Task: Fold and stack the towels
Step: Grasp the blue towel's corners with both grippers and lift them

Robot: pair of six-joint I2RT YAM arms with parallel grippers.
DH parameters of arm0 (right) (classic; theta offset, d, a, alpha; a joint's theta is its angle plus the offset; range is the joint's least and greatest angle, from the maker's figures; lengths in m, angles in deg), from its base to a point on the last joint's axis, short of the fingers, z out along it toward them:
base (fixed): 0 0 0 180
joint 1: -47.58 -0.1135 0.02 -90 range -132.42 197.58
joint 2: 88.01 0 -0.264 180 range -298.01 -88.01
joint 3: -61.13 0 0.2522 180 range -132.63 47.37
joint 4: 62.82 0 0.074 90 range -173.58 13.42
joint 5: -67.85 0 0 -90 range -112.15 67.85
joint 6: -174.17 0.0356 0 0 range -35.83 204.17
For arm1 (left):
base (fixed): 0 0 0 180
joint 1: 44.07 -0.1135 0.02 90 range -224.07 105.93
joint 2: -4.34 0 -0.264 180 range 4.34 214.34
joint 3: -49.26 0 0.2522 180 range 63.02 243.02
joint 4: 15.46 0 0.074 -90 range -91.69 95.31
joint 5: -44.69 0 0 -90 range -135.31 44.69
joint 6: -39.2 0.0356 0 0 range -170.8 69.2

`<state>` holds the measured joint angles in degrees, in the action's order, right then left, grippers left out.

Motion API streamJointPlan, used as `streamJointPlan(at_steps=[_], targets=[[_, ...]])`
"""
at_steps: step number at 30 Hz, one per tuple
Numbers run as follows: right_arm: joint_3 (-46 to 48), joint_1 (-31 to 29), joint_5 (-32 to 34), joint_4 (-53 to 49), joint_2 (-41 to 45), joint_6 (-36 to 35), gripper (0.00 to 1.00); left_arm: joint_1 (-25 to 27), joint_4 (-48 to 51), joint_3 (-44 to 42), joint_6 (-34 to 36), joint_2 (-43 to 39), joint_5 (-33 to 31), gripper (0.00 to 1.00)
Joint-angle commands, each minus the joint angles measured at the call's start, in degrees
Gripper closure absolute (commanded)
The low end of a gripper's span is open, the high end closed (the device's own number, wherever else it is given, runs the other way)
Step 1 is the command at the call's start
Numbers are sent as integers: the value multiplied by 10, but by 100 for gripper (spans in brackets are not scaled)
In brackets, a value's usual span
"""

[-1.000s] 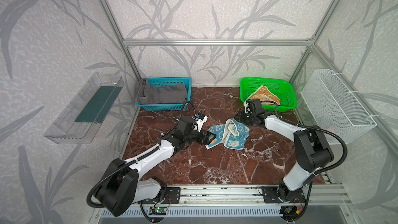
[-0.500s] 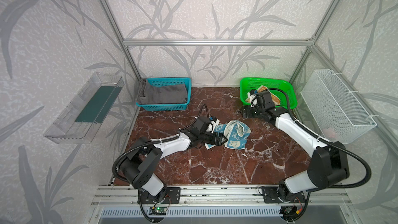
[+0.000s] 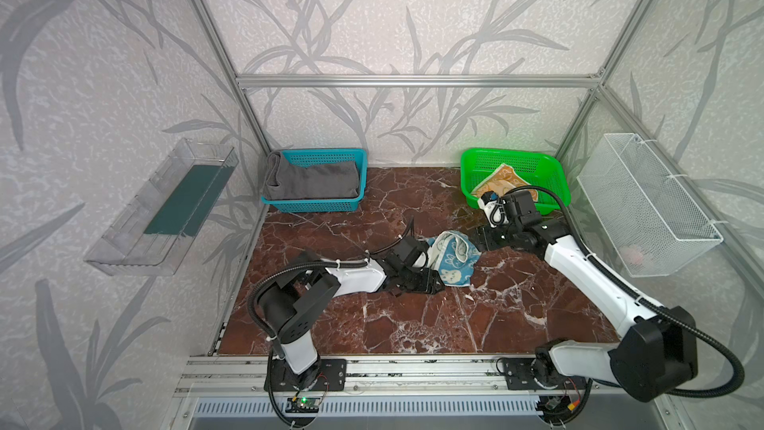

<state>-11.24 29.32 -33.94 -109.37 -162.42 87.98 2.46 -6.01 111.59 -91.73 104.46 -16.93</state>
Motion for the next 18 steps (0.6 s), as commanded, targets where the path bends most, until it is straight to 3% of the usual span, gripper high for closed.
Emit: streamJointPlan(at_steps=[1,5,12,14,18], targets=[[4,0,-42,-15,20,-3,34,3,-25,18,-29,12,-21,36],[-8,-17,-52,-27,6,1,41,2,-37,20,-32,14,-39,39],[-33,-71,-43,-22,-37,23,41,2,-47,40,-47,50,-25,46],[-39,-84,-33,-17,-51,29,42,0,-54,39,-56,53,-21,54],[-53,-92,-13,-18,-81,44,47,-1,-62,36,-66,54,-18,55]])
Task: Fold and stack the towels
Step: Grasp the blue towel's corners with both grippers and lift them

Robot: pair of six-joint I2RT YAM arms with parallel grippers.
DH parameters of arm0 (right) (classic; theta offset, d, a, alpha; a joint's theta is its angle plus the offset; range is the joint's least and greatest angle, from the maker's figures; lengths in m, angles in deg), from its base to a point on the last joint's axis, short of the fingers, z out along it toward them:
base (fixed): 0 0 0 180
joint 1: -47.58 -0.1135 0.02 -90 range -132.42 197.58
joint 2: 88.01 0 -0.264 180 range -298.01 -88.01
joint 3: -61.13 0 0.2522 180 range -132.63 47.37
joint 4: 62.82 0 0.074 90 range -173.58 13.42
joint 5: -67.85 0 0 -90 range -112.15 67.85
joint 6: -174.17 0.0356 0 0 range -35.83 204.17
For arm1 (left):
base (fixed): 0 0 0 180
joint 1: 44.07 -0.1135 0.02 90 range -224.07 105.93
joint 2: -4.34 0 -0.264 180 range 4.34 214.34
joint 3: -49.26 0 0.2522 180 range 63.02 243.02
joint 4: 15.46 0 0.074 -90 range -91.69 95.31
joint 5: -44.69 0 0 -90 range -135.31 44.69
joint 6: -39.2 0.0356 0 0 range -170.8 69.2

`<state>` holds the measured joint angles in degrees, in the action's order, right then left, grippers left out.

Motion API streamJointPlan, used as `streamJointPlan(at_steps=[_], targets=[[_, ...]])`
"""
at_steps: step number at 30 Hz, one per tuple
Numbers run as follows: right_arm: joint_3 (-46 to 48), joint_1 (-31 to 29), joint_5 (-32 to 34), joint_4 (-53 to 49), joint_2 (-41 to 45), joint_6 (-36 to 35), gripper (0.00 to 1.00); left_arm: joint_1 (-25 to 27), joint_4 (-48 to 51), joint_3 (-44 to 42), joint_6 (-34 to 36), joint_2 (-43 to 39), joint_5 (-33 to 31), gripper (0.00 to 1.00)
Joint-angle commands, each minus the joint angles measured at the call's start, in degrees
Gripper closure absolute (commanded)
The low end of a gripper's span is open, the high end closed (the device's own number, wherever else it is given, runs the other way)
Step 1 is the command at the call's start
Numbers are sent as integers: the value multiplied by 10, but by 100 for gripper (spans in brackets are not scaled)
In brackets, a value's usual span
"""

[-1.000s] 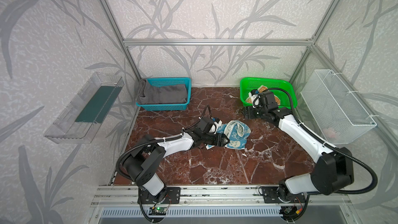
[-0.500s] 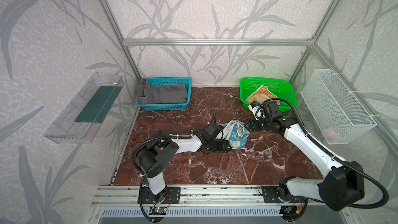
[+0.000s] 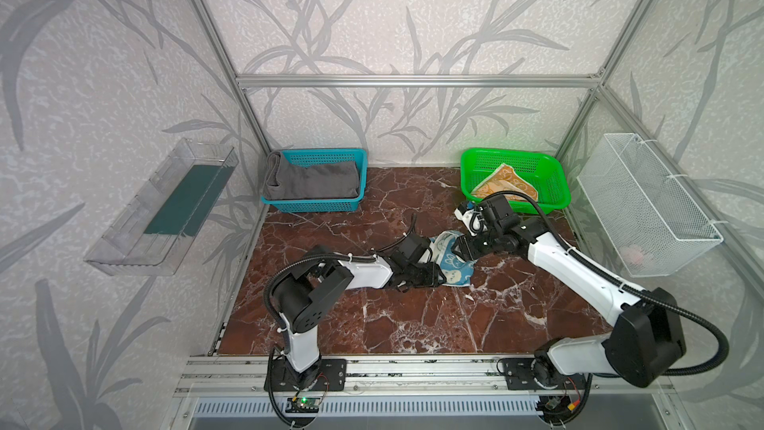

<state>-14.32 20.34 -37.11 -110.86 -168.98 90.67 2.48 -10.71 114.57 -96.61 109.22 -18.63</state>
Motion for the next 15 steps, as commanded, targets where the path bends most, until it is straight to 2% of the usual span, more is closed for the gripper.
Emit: streamJointPlan(at_steps=[1,5,8,15], targets=[[-28,-4,29,-5,-23,21,48,-3,-14,7,-17,8,-4,55],[-47,-5,67,-11,-49,24,49,-10,-17,11,-19,14,-2,59],[-51,-5,65,6,-65,25,49,-13,-19,17,-19,19,5,62],[-83,-6,56,-3,-108,27,62,-17,-1,28,-14,24,15,70]])
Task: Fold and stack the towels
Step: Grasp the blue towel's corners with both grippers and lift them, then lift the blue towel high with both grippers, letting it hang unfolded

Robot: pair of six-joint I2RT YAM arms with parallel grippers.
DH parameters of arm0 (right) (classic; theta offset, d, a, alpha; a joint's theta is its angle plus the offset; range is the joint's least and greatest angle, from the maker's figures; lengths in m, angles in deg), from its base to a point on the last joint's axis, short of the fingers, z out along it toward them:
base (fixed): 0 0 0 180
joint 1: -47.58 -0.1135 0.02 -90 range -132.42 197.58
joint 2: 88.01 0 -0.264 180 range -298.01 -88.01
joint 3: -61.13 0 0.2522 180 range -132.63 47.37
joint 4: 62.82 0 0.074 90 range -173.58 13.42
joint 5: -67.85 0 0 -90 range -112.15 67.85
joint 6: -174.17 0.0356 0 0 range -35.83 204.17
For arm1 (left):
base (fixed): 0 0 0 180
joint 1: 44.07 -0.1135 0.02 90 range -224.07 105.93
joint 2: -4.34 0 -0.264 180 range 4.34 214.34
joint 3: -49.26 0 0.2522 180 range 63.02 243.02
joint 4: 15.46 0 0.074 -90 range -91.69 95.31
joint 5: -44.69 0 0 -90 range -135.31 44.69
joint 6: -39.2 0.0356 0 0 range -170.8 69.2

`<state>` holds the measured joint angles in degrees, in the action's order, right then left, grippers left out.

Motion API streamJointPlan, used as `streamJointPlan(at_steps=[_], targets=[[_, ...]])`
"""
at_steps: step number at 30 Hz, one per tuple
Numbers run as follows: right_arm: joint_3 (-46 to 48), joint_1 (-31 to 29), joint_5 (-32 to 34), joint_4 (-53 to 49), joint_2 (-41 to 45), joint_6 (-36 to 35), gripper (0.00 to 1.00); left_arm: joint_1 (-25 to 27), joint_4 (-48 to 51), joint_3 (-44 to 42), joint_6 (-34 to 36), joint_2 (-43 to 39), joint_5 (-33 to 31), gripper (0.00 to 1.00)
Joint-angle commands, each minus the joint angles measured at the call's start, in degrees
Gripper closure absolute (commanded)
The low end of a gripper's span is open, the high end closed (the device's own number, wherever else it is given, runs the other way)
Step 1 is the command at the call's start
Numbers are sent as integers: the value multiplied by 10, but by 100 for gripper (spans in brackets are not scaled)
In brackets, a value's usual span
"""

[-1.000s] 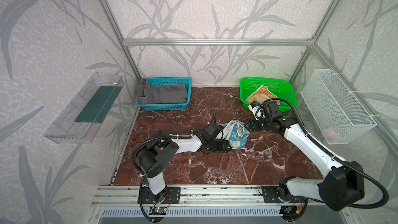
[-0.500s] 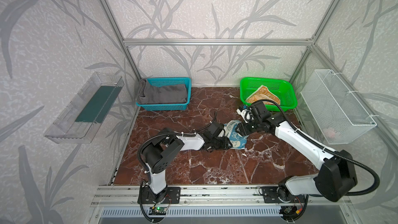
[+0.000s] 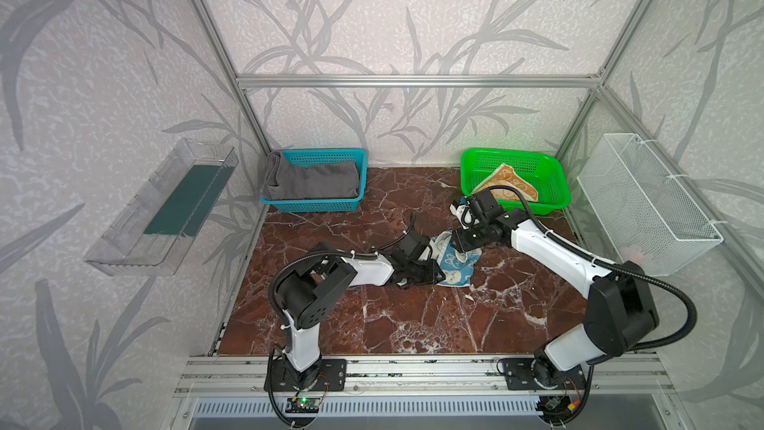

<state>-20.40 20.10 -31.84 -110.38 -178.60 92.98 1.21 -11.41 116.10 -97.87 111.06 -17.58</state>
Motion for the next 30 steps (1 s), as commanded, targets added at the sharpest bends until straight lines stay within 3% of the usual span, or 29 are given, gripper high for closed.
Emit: streamJointPlan(at_steps=[1,7,12,17,26,30], targets=[[-25,-4,4,-11,-15,3,65,-5,6,13,-1,7,5,71],[-43,-6,19,-36,-31,2,73,-8,9,16,-1,10,11,77],[-46,-6,34,-48,-34,-4,59,-8,21,28,-1,22,27,70],[-56,-11,45,-56,-43,-9,61,-7,37,29,0,30,43,66],[-61,-15,52,-60,-43,-12,80,-8,52,18,2,6,40,89],[-60,-17,66,-64,-36,-12,95,-8,68,19,7,-4,40,100]])
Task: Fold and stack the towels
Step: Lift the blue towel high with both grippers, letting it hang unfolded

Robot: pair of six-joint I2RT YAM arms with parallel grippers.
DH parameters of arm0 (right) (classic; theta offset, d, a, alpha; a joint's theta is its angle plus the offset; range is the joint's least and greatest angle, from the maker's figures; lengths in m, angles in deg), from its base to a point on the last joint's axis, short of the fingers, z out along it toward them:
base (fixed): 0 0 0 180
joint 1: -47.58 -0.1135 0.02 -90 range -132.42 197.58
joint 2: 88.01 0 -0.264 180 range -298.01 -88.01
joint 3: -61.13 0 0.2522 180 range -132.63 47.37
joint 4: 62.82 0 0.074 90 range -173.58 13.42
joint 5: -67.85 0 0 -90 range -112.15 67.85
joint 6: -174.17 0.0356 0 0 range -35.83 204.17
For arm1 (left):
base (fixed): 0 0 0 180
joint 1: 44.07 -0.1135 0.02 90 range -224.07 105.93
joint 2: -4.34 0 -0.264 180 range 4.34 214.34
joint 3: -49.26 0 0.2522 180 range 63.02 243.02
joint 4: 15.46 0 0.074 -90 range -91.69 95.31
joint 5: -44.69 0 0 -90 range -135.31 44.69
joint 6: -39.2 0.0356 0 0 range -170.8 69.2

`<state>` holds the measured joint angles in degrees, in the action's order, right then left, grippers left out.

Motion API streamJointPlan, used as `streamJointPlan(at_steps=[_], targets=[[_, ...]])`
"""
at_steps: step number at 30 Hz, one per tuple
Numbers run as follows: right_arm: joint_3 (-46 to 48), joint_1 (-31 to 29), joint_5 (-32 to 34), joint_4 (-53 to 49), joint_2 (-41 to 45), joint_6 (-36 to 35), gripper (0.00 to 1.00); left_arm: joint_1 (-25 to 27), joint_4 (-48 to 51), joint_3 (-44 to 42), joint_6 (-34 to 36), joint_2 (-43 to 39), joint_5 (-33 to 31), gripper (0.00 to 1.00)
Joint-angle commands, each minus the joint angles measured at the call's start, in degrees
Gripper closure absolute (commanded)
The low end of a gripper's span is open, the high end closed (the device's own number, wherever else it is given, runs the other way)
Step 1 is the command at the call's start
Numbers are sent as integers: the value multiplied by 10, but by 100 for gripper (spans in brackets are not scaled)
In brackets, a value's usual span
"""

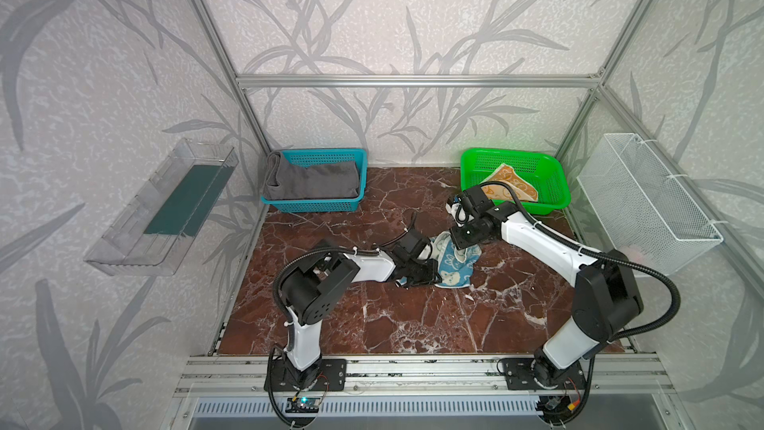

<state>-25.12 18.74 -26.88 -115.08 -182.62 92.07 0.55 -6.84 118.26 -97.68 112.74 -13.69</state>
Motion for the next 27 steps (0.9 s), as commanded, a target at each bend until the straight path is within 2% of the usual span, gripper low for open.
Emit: streamJointPlan(at_steps=[1,6,11,15,19,24,27], targets=[[-11,-3,20,-16,10,-2,99,-1,30,-1,8,-25,1,100],[-15,-2,38,-16,40,-14,100,-1,103,27,52,-54,-15,100],[-22,3,36,-25,89,-66,100,-8,250,93,151,-113,-81,100],[-23,20,52,-20,151,-117,100,-38,343,142,224,-182,-136,100],[-39,43,49,-10,218,-170,100,-71,413,188,314,-264,-197,100],[-95,52,52,-24,260,-201,100,-80,457,253,457,-356,-281,100],[-130,52,25,-31,281,-206,100,-81,481,308,533,-388,-316,100]])
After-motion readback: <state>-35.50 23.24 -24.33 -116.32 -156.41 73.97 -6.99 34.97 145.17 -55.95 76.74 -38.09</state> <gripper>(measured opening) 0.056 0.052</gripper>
